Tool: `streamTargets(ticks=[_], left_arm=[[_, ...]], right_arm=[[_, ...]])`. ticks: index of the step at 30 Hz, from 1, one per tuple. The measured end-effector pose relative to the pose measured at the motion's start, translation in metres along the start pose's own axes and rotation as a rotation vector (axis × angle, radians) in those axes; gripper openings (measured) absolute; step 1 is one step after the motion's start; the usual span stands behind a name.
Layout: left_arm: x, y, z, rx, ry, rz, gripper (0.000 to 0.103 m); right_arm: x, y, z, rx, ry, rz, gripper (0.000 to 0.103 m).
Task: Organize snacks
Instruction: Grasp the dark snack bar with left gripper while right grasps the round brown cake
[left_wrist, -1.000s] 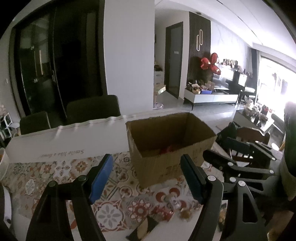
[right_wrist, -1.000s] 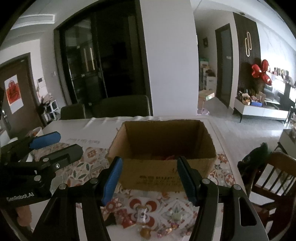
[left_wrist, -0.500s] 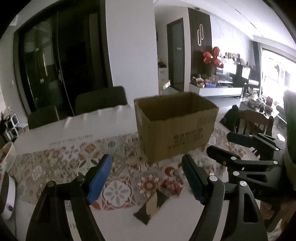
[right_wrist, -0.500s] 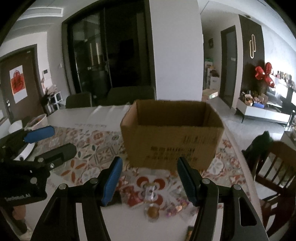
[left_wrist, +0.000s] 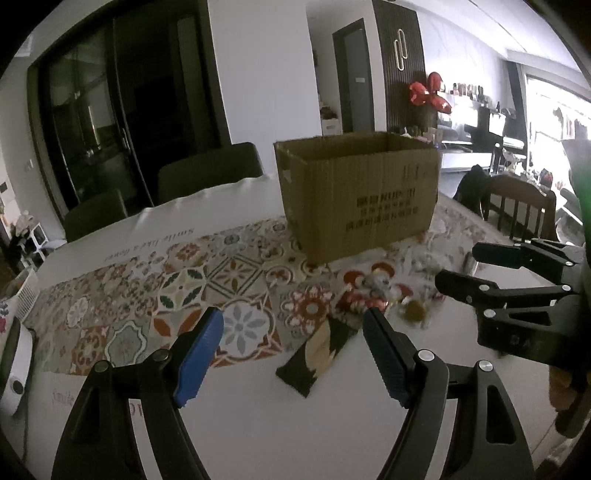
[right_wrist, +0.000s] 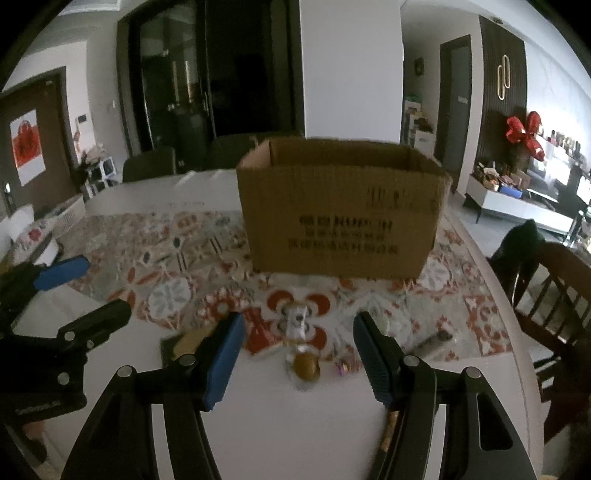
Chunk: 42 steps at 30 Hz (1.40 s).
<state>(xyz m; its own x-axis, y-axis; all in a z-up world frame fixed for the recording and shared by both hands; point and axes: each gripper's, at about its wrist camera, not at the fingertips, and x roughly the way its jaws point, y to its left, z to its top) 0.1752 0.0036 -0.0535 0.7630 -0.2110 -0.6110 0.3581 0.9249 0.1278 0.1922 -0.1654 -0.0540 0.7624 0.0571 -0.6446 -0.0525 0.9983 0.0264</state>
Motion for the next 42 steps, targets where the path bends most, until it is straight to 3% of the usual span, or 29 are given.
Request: streamTargets(ticks=[8,18,31,35,39,42], left_arm=[[0.024,-0.007,-0.027,0.058,0.041,-0.003,0.077],[0.062,-0.006,-0.026,0.050,0.105,-0.088,0.077],[0.101,-0.013,-0.022,0.026,0.161,-0.125,0.077],[0.109,-0.013,-0.021,-0.001,0.184,-0.140,0.076],[0.114,-0.011,-0.021,-0.035,0.213,-0.156,0.067],[0.118,-0.010,-0.023,-0.061,0.240,-0.176,0.052]], right_arm=[[0.014,0.007,-0.031,-0.036,0.072,-0.010,0.062],[0.039,0.001,-0.029,0.005,0.106,0.002,0.061],[0.069,-0.014,-0.029,0.079,0.174,0.029,0.053],[0.078,-0.019,-0.030,0.109,0.196,0.042,0.044],[0.084,-0.021,-0.031,0.128,0.207,0.050,0.044],[0.087,-0.020,-0.032,0.129,0.212,0.054,0.043]])
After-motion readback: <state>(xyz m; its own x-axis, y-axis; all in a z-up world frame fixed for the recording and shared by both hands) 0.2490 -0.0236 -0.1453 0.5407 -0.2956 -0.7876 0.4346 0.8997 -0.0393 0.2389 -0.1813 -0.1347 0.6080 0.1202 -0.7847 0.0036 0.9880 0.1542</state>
